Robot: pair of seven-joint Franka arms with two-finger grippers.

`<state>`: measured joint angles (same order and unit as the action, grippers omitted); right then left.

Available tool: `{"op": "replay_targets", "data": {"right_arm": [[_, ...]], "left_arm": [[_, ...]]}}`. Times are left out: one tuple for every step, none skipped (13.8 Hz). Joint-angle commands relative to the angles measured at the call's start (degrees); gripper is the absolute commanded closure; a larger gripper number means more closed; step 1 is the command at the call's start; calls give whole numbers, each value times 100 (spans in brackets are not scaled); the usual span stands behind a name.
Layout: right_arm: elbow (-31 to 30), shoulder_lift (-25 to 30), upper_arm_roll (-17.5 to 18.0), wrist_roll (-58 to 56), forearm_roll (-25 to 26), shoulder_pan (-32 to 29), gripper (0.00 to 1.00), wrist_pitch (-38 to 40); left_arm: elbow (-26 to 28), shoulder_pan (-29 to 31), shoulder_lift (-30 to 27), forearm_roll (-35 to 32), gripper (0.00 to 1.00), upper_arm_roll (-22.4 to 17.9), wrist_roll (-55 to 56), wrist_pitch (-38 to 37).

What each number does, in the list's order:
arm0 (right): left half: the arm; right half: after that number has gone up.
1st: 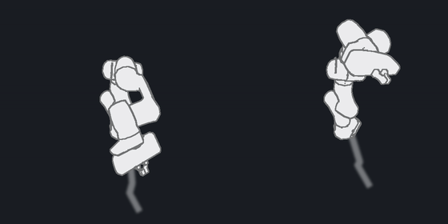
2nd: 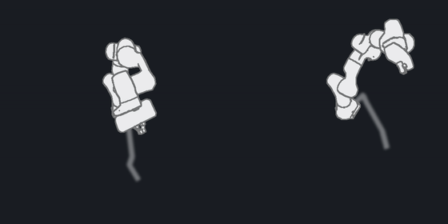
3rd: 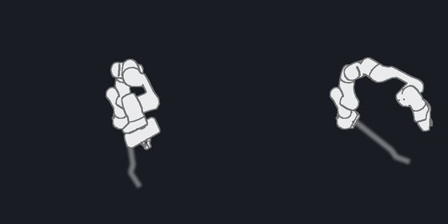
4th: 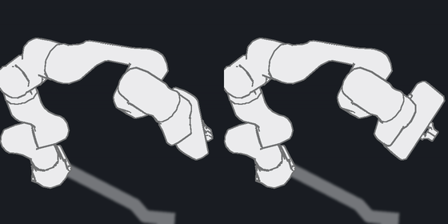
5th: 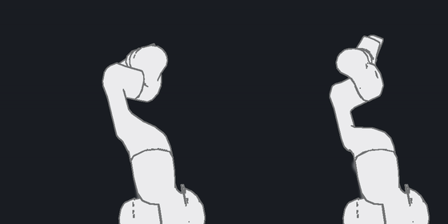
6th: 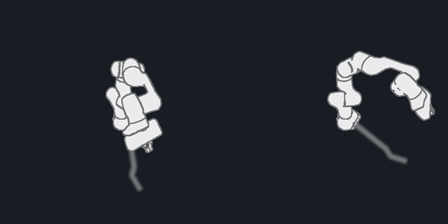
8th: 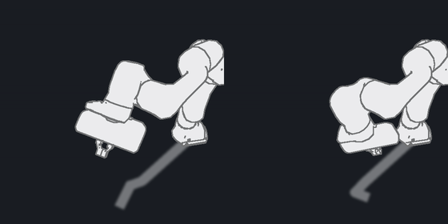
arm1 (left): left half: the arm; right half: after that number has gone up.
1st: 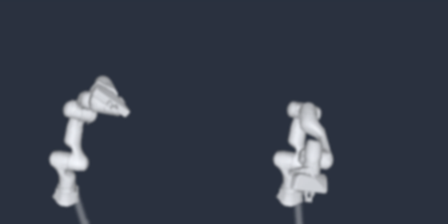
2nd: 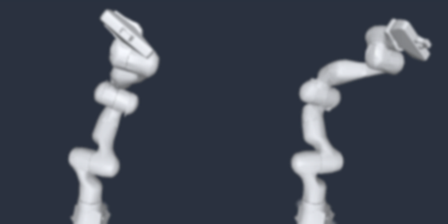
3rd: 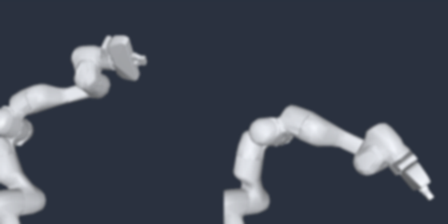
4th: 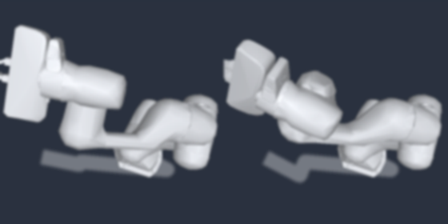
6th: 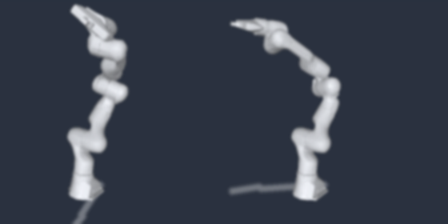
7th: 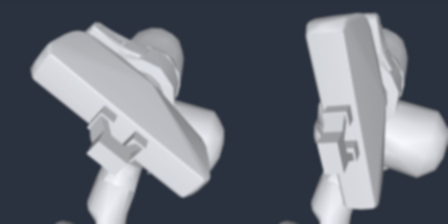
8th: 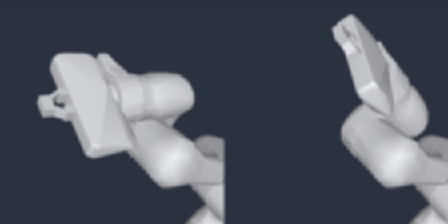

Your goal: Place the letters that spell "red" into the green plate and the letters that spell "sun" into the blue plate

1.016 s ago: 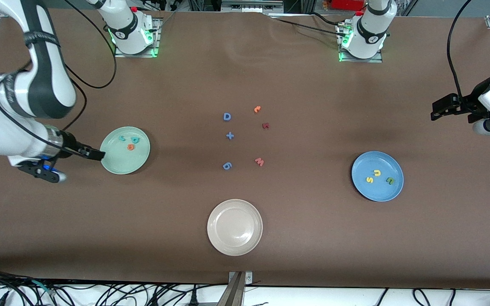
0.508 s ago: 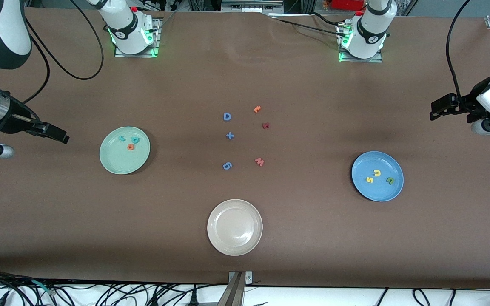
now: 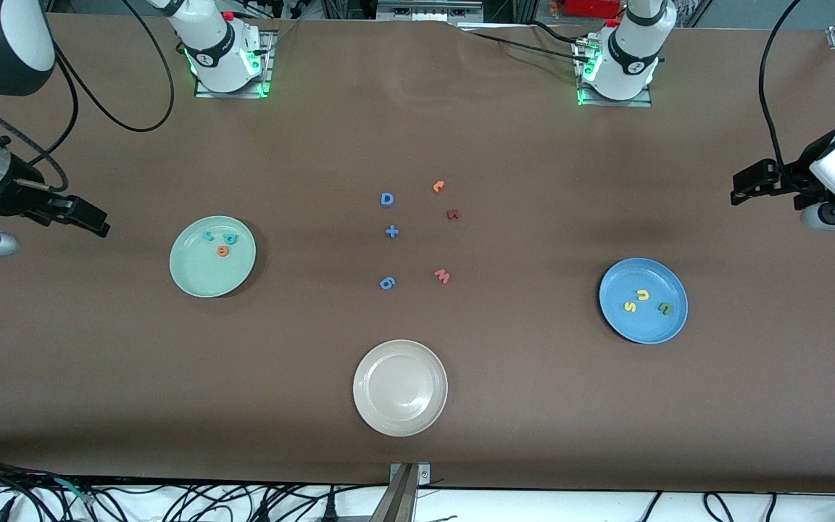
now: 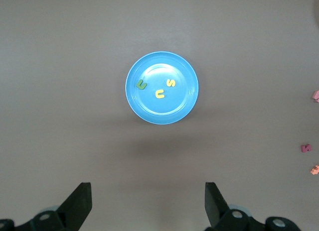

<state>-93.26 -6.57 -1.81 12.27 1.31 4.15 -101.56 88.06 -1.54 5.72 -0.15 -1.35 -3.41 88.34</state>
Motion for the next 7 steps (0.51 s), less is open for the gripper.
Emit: {"op": "replay_targets", "data": {"right_arm": [[-140, 165, -21, -67, 97, 60, 1, -49], [-122, 165, -21, -58, 88, 60, 1, -49], [-96, 165, -12, -49, 45, 68, 1, -49], [-78, 156, -12, -6, 27, 68, 1, -49], [-70, 147, -21, 12, 27, 60, 1, -40], [-69, 147, -21, 12, 27, 60, 1, -14], [-69, 147, -21, -5, 27, 60, 1, -5]], "left_arm": [[-123, -21, 79, 76, 0, -14, -28, -72], [-123, -13, 79, 76, 0, -14, -28, -72], [-123, -13, 87, 85, 0, -5, -28, -63], [-123, -30, 96, 85, 0, -5, -20, -63], [-123, -30, 96, 76, 0, -5, 6, -54], [-123, -30, 96, 94, 0, -5, 7, -54], [-123, -30, 105, 94, 0, -5, 7, -46]]}}
